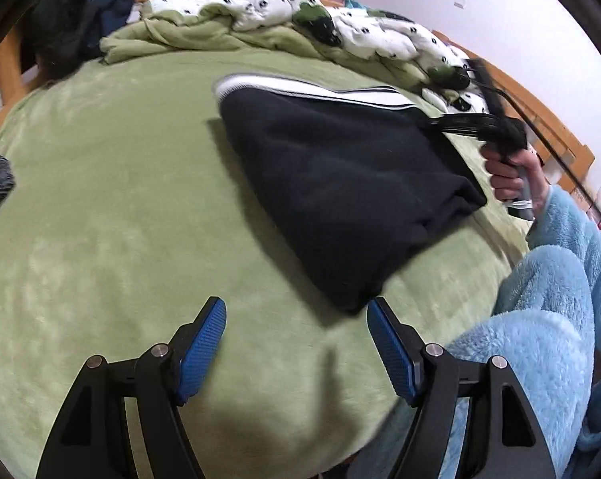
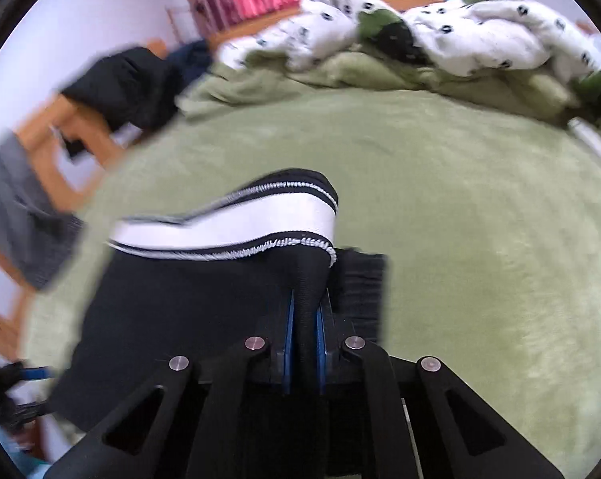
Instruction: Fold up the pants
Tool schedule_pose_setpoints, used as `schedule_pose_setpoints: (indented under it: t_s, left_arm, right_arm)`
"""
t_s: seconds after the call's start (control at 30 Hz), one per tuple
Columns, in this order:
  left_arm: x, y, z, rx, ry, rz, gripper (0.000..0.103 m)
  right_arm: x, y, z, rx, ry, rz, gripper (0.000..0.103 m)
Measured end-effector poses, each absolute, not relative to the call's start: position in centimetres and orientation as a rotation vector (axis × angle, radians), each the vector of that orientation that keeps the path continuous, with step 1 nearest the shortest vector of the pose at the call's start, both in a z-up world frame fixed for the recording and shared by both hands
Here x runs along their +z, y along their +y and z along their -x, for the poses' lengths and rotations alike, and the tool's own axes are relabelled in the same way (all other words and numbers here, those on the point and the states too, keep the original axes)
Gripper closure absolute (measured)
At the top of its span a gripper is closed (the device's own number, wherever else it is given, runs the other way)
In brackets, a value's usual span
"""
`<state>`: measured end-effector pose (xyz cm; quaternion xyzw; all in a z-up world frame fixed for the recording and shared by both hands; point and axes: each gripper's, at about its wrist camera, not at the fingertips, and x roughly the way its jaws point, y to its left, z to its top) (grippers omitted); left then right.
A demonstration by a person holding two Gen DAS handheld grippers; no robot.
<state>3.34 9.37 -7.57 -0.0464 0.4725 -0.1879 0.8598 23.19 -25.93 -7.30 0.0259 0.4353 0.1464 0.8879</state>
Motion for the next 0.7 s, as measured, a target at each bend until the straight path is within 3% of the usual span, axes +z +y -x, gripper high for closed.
schedule_pose_setpoints:
  t_s: [0.13,0.2,0.23,0.27,0.4,0.5,0.6,0.63,0.7]
  left_arm:
    - [-8.2,5.5,-4.5,-0.431,0.993,0.066,0.032]
    - [-8.5,3.7,-4.7,-0.370,0.983,-0.010,0.052]
    - [-8.9,2.8,-5.2,-0.290,0.989,-0.100,0.081]
    - [-9.1,2.5,-5.6,-0.240,0.994,-0.149,0.084]
    - [-7.8,4.6,-5.3,-0.224,0.879,-0.004,0.088]
    - [-10.2,4.4,-5.7,-0.212,0.979,0.006,0.087]
    - [-10.7,4.2,-4.8,-0.226,0.984,-0.007,0.084]
    - [-10.2,4.5,-4.3,-0.243,0.990,0.012,0.079]
    - [-9.4,5.8,-3.5,-0.242,0.987,0.040,0.075]
  right_arm:
    - [-9.4,-25.2,-23.8,0.253,0.934,-0.034,0.093]
    - [-9.0,-26.0,-24.0,0.251,0.957,-0.110,0.094]
    - [-8.8,-26.1,-24.0,0.258,0.955,-0.129,0.094]
    - [-8.1,-26.3,-23.7,0.274,0.941,-0.144,0.094]
    - [-7.8,-25.8,-23.7,0.237,0.939,-0.057,0.094]
    - [-9.7,-26.1,-24.4,0.207,0.964,-0.057,0.094]
    - [-10.1,-26.2,-24.5,0.198,0.956,-0.078,0.091]
    - [-9.8,-26.1,-24.1,0.195,0.959,-0.061,0.090]
    - [-9.1,-26.1,-23.5,0.186,0.970,-0.031,0.083]
